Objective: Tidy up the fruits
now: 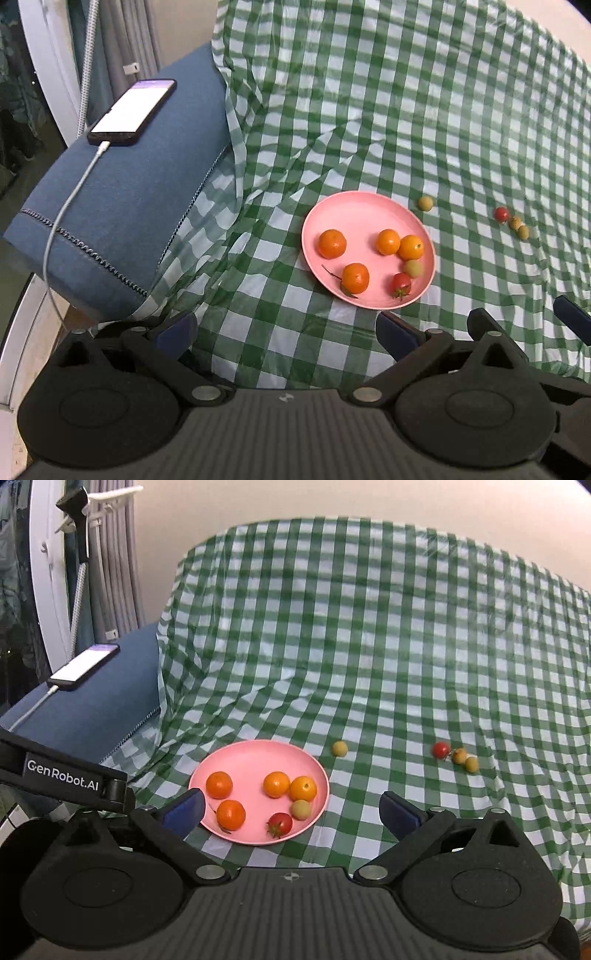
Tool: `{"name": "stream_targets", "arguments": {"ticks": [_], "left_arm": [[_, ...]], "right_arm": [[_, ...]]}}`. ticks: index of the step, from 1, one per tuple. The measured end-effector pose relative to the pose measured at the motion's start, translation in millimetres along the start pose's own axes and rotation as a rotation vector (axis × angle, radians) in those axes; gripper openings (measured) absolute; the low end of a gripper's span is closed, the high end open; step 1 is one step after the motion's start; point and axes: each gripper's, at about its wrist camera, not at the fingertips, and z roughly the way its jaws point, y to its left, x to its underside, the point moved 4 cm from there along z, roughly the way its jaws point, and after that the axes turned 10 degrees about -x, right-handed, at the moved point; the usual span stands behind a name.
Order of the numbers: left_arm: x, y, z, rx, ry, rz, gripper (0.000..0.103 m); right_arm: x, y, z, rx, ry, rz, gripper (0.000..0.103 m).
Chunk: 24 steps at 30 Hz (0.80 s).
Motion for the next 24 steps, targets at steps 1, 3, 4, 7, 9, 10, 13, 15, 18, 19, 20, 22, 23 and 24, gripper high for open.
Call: {"name": "stream_targets", "arguments": {"ticks": [1, 3, 4, 7, 9, 10, 13, 15, 18, 19, 20, 22, 23, 24], "left_arm": [[2, 1, -4, 0.004, -0.008, -0.003, 0.103], [5, 2, -10, 0.012, -0.023, -0.010, 0.103], [7, 3, -13, 0.015, -0.032, -0.013, 0.103], [11, 4, -22, 0.015, -0.050, -0.019, 0.103], [12, 5, -26, 0.011, -0.067, -0.017, 0.103], [13, 6, -28, 0.009, -0.075, -0.014, 0.103], [15, 8, -33, 0.012, -0.083, -0.020, 0.103], [16, 9, -34, 0.016, -0.086, -0.025, 0.103], [18, 10, -36, 0.019, -0.088, -0.028, 0.103], [18, 10, -36, 0.018, -0.089, -0.028, 0.103], [18, 10, -36, 0.018, -0.089, -0.029, 0.103], [18, 11, -37, 0.019, -0.093, -0.029, 0.103], [19, 11, -38, 0.019, -0.095, -0.029, 0.103], [19, 11, -38, 0.020, -0.096, -0.030, 0.103]], "right_arm": [[0, 1, -4, 0.001, -0.007, -0.001, 0.100], [0, 2, -12, 0.004, -0.022, -0.006, 0.101], [-1, 3, -16, 0.006, -0.028, -0.006, 0.102], [0, 4, -23, 0.005, -0.043, -0.010, 0.102], [2, 6, -27, 0.006, -0.050, -0.010, 0.102], [2, 6, -29, 0.007, -0.053, -0.010, 0.102], [3, 8, -33, 0.012, -0.061, -0.010, 0.102], [3, 8, -35, 0.014, -0.066, -0.011, 0.102], [3, 9, -36, 0.015, -0.068, -0.012, 0.102], [3, 9, -36, 0.015, -0.067, -0.012, 0.102], [3, 9, -36, 0.016, -0.067, -0.014, 0.102], [2, 9, -36, 0.016, -0.071, -0.016, 0.102], [2, 10, -38, 0.017, -0.073, -0.017, 0.102], [2, 10, -39, 0.018, -0.075, -0.018, 0.102]]}}
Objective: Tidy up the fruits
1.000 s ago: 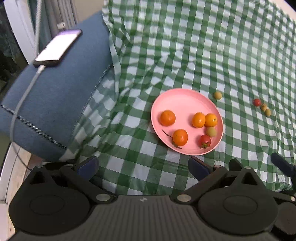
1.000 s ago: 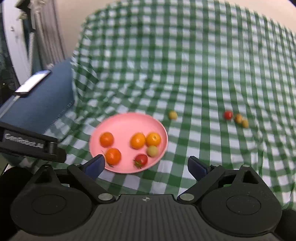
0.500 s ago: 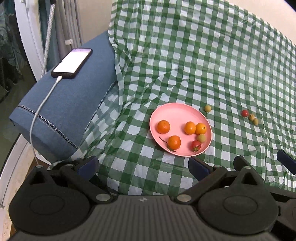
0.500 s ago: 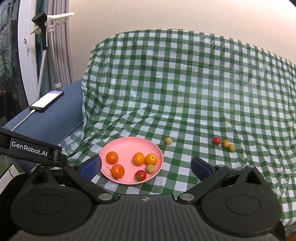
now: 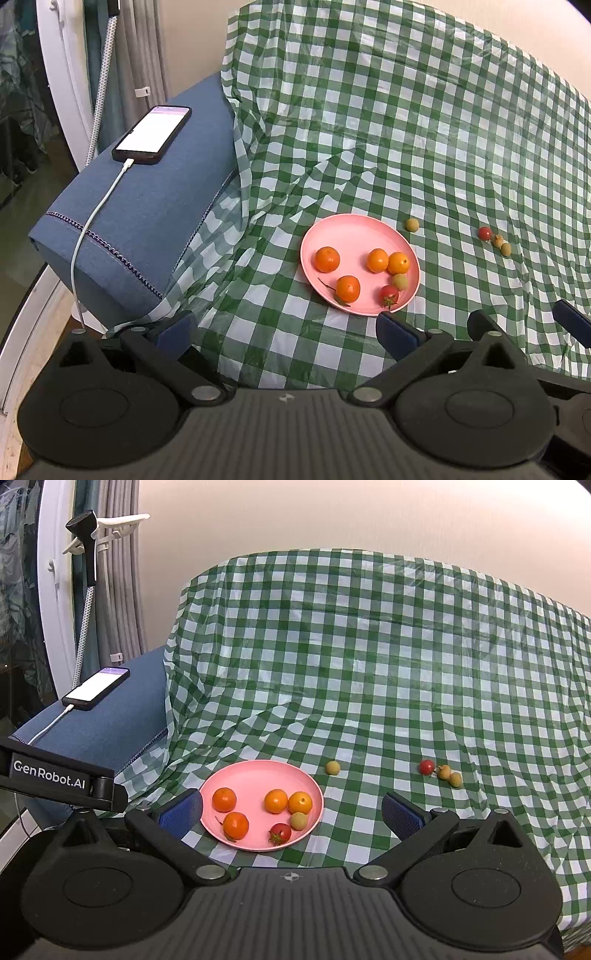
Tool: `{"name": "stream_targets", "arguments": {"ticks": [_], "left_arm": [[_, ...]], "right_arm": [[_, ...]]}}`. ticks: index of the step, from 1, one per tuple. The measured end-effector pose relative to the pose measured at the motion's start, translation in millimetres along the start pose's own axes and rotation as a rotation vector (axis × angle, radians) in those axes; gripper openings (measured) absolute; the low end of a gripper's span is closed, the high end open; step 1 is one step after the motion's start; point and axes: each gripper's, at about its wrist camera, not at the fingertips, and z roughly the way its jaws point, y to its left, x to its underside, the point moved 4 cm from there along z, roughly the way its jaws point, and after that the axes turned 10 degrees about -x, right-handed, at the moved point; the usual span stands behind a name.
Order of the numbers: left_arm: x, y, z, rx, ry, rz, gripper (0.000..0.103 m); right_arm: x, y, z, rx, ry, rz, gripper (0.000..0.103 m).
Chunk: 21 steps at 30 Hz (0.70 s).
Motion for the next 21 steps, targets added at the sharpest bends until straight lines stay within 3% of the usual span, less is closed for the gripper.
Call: {"name": "stream_targets", "arguments": {"ticks": [21], "left_arm": [[5.6, -5.0, 7.4, -0.004, 0.032, 0.009, 0.103]], "right_arm": [[3.8, -1.4, 4.3, -0.003, 0.030, 0.017, 0.102]]}}
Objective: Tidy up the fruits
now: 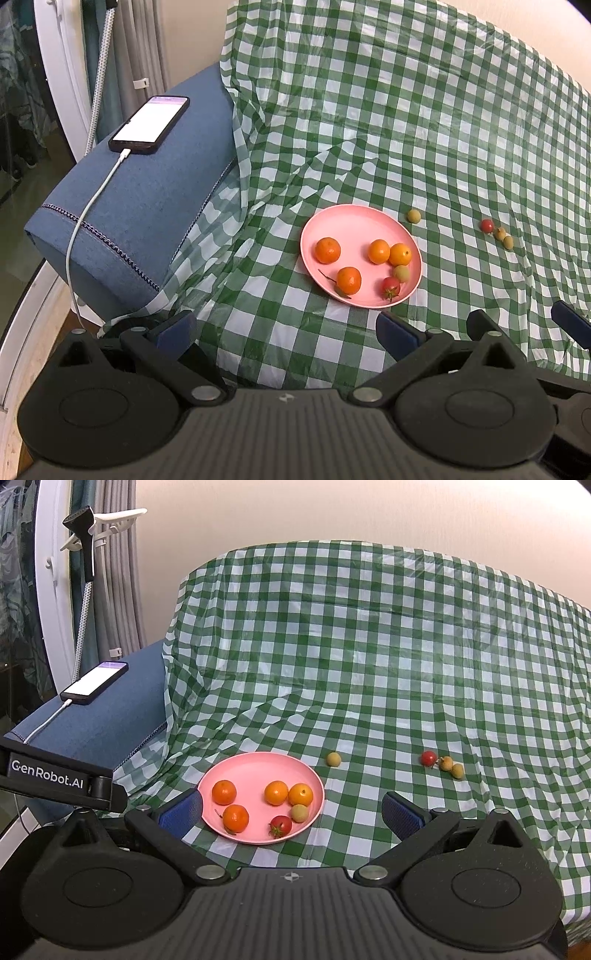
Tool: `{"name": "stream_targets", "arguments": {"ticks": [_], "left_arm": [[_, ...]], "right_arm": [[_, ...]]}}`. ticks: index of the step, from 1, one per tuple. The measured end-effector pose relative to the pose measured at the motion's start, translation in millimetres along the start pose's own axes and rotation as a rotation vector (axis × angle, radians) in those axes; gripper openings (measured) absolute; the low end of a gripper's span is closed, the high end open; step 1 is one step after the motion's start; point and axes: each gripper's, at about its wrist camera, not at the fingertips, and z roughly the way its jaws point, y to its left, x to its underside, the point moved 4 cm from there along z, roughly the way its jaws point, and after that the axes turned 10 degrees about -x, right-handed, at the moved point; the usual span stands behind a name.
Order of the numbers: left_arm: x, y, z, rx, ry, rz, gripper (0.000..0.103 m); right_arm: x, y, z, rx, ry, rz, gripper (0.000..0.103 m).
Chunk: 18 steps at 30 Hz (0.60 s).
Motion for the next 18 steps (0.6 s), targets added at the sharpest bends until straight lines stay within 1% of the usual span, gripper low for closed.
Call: {"name": "stream_targets", "arguments": {"ticks": [11, 14, 18], "left_arm": [[-2, -8, 9, -0.026, 0.022, 0.030, 0.103], [-2, -8, 13, -0.029, 0.025, 0.029, 0.103], [-3, -12, 22, -0.037, 0.052, 0.042, 0.103]], "right_arm": [[5, -6, 12, -0.007, 0.027, 0.031, 0.102], [6, -8, 15, -0.003, 0.028, 0.033, 0.102], [9, -16, 20, 0.017, 0.034, 0.043, 0.102]]}}
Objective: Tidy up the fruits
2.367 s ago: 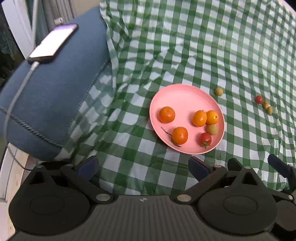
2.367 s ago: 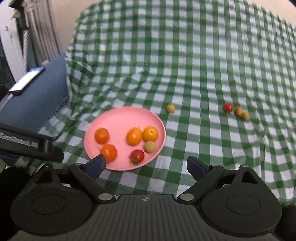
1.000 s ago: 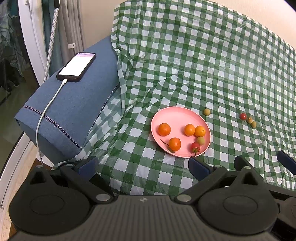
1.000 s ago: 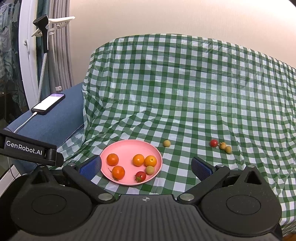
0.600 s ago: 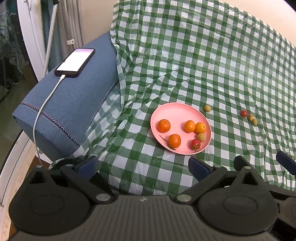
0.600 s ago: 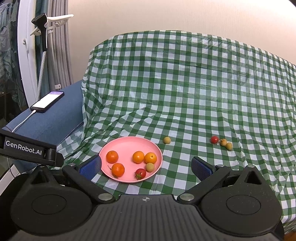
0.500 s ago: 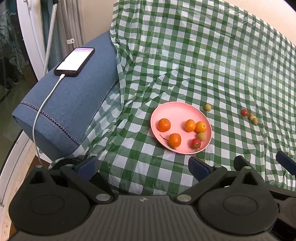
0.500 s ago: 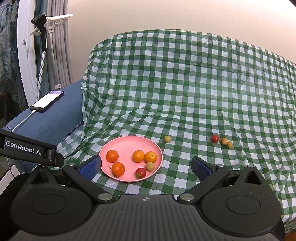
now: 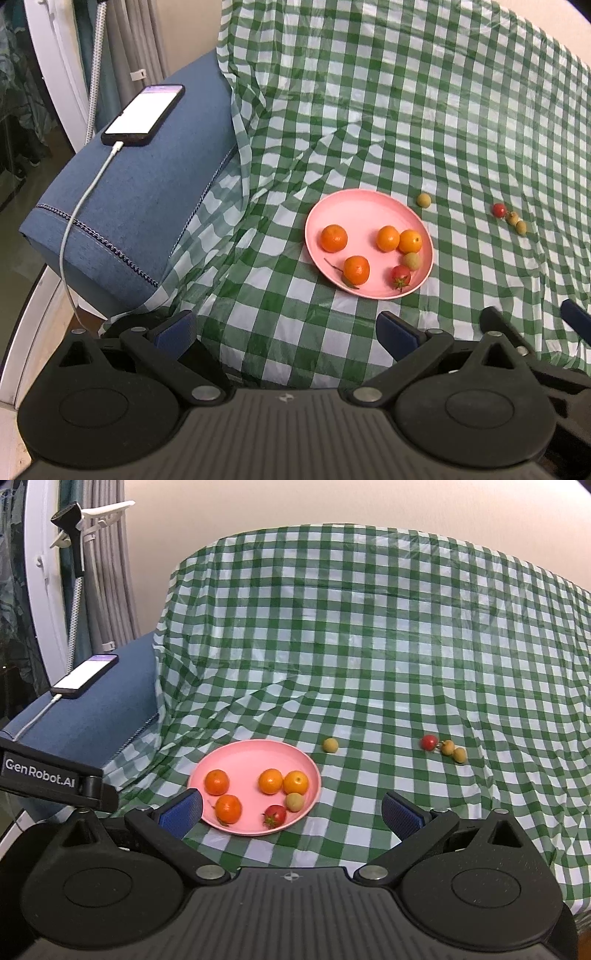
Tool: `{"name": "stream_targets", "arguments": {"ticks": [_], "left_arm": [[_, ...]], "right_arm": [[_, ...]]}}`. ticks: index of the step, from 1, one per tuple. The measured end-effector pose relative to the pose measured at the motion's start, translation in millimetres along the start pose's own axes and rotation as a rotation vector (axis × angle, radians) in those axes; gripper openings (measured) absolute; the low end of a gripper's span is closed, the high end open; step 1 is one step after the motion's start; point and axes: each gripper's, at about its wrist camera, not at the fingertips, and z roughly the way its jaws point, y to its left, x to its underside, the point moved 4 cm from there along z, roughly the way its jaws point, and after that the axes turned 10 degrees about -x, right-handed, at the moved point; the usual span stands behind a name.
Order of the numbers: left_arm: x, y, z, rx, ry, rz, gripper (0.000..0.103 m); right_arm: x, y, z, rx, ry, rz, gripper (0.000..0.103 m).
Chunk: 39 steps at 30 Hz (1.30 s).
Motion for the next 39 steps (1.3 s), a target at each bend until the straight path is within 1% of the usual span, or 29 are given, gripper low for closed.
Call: {"name": "stream_targets", "arguments": {"ticks": [9, 14, 16, 19, 21, 26, 29, 31, 33, 35, 37, 39], "left_arm": [[-25, -20, 11, 0.014, 0.016, 0.006, 0.103], [-47, -49, 20, 0.030, 0.037, 0.029, 0.103], [-58, -65, 25, 0.049, 0.043, 0.042, 0.103], [-77, -91, 39, 0.090, 0.100, 0.053, 0.103], [-89, -107, 48, 0.104, 0.119, 0.054, 0.103], [-124, -160, 84, 0.106, 0.145, 0.107, 0.103], [-143, -194, 117, 0.081, 0.142, 0.152, 0.103], [-153, -215, 144, 0.066, 0.183, 0.183, 0.103], [-158, -231, 167, 0.070, 0.223, 0.197, 0.103], [-163, -245, 189, 0.071, 0.245, 0.210, 0.103], [-167, -256, 208, 0.056, 0.266, 0.225, 0.103], [-170, -263, 224, 0.046, 0.275, 0.231, 0.103]], "right_arm": [[0, -32, 12, 0.047, 0.012, 0.058, 0.102], [-1, -62, 22, 0.080, 0.021, 0.091, 0.102], [-2, -77, 27, 0.097, 0.026, 0.099, 0.102], [-6, -106, 37, 0.131, 0.034, 0.103, 0.102], [-11, -128, 47, 0.149, 0.045, 0.095, 0.102], [-29, -185, 89, 0.175, 0.088, 0.022, 0.102], [-37, -221, 126, 0.182, 0.144, -0.024, 0.102], [-40, -245, 152, 0.185, 0.199, -0.035, 0.102], [-40, -267, 176, 0.199, 0.229, -0.036, 0.102], [-42, -287, 206, 0.208, 0.286, -0.047, 0.102], [-40, -307, 230, 0.221, 0.320, -0.059, 0.102], [-41, -317, 249, 0.209, 0.332, -0.068, 0.102]]}}
